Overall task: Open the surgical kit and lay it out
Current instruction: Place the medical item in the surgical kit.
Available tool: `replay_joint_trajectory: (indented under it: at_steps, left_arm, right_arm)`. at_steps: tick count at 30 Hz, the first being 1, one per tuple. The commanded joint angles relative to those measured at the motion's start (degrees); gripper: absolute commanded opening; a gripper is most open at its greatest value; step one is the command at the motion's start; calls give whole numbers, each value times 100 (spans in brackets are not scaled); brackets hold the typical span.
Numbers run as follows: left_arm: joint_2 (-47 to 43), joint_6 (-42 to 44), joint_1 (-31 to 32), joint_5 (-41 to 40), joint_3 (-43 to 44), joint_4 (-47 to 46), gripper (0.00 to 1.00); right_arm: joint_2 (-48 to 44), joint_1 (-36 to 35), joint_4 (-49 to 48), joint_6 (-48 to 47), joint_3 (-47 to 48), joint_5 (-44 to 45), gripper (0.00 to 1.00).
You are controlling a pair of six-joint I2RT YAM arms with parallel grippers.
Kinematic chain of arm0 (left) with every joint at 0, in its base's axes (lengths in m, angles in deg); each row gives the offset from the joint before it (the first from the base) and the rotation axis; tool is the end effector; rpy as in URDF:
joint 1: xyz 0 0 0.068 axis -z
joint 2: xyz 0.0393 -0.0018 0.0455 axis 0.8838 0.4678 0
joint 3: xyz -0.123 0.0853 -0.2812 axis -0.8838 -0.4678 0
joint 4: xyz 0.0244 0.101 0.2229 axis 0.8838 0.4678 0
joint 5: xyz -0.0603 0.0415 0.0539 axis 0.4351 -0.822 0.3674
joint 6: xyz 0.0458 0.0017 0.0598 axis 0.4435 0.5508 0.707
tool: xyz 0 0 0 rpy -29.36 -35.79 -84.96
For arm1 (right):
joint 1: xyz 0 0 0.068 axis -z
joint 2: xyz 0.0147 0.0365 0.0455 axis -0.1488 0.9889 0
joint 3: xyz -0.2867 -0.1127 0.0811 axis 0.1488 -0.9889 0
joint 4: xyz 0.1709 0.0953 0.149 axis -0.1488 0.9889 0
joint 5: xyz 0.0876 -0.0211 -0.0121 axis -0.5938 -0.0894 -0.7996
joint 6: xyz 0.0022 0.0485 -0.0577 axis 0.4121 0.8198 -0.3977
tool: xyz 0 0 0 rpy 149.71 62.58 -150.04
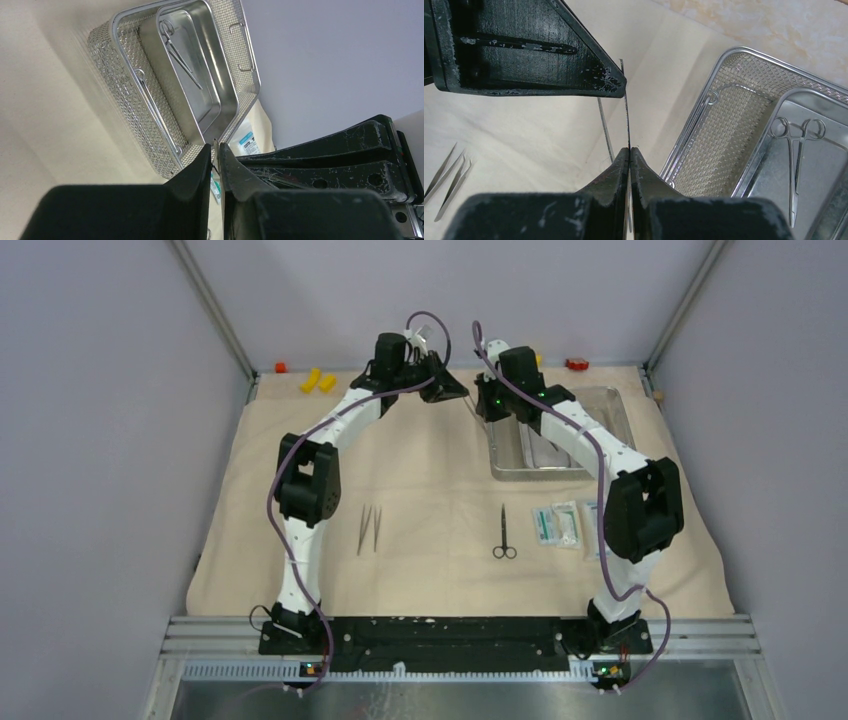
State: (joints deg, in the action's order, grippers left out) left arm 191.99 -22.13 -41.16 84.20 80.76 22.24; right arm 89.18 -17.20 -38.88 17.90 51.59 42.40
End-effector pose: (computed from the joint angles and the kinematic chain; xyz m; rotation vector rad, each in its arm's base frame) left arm 0.5033 -0.2396 0.3081 0.0872 2.1561 -1.4762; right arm 0.3973 0.1992 0.3413 -0.4933 2.1614 0.3995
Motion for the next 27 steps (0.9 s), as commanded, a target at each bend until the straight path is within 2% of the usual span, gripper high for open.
replay_joint_trajectory:
  at_steps: [1, 7, 13, 20, 24, 27]
  left_arm:
    - [27, 23, 13, 21, 229, 3, 13]
    - [17, 198, 10, 70, 234, 63, 0]
    - [-55, 926, -12, 329, 238, 283, 0]
    - [-394, 2145, -93, 1236, -262, 360, 0]
    - [-774, 2999, -159, 1853, -893, 555, 0]
    - [-1178, 4078, -168, 2180, -1434, 1203, 0]
  right_arm:
    - [-172, -85, -74, 42, 47, -37, 0]
    - [-172, -87, -50, 20, 62, -56, 0]
    - [-271, -87, -73, -84, -33, -366, 0]
    - [-683, -87, -211, -491, -403, -989, 23]
    - [-983, -83, -306, -693, -744, -1342, 28]
    - [-1223, -78, -445, -803, -1100, -1531, 29]
